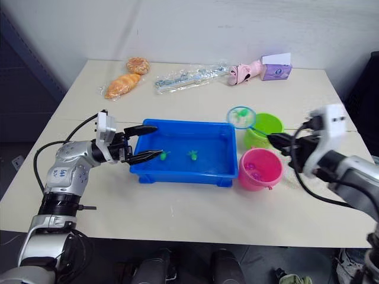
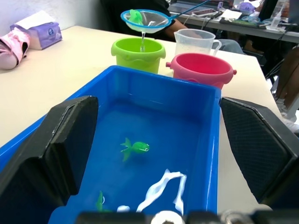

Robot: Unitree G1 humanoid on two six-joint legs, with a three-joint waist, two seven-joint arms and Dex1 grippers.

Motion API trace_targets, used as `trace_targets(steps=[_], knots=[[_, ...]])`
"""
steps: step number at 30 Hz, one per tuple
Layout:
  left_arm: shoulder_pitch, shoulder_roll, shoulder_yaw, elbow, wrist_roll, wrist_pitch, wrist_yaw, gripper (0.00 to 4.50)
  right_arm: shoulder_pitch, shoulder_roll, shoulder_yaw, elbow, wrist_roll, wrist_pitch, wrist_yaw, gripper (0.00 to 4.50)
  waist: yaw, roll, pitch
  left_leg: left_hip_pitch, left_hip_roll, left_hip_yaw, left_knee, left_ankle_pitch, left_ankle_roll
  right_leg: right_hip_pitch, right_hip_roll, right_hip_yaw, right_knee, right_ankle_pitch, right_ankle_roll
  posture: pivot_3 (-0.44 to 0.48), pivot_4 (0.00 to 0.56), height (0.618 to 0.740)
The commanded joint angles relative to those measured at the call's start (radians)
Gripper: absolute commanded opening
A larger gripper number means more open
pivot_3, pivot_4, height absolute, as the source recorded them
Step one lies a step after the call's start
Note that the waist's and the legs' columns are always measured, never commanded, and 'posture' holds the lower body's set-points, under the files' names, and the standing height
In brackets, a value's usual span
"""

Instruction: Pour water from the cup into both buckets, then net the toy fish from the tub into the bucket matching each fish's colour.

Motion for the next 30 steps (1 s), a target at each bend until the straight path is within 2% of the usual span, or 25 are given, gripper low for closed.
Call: trace_targets(steps=[1, 5, 11, 25, 30], knots=[[-0.033, -0.012, -0.010, 0.027, 0.009, -0.033, -0.027, 4.46, 0.040, -0.062, -0.085, 0.002, -0.042, -0.037, 0.031, 0.00, -0.001, 0.000, 0.000, 0.000, 0.000, 0.000, 0.000, 0.000, 0.000, 0.000, 0.000, 0.000, 0.000, 0.000, 0.000, 0.000, 0.150, 0.740], [-0.060, -0.035, -0.025, 0.079, 0.024, -0.068, -0.045, 4.46, 0.078, -0.175, 0.005, 0.056, -0.260, -0.116, 0.112, 0.00, -0.004, 0.000, 0.000, 0.001, 0.000, 0.002, 0.000, 0.000, 0.000, 0.000, 0.000, 0.001, 0.000, 0.000, 0.000, 0.000, 0.150, 0.740], [-0.068, -0.057, -0.028, 0.108, 0.030, -0.096, -0.050, 4.46, 0.079, -0.234, 0.159, 0.093, -0.508, -0.258, 0.196, 0.00, -0.002, 0.000, 0.000, 0.002, 0.000, 0.003, -0.001, 0.001, -0.001, 0.000, 0.001, 0.002, 0.000, 0.000, 0.000, 0.000, 0.150, 0.740], [-0.041, -0.083, -0.035, 0.034, 0.016, -0.060, -0.026, 4.46, 0.087, -0.229, 0.350, 0.117, -0.962, -0.562, 0.285, 0.00, -0.001, 0.000, 0.000, 0.002, 0.000, 0.003, -0.001, 0.002, -0.002, 0.000, 0.001, 0.002, 0.001, 0.000, 0.001, 0.000, 0.150, 0.740], [-0.036, -0.089, -0.036, 0.012, 0.015, -0.042, -0.023, 4.46, 0.111, -0.257, 0.418, 0.180, -1.165, -0.747, 0.319, 0.00, 0.000, 0.000, 0.000, 0.003, 0.000, 0.003, -0.001, 0.002, -0.003, 0.000, 0.001, 0.002, 0.001, 0.000, 0.001, 0.000, 0.150, 0.740]])
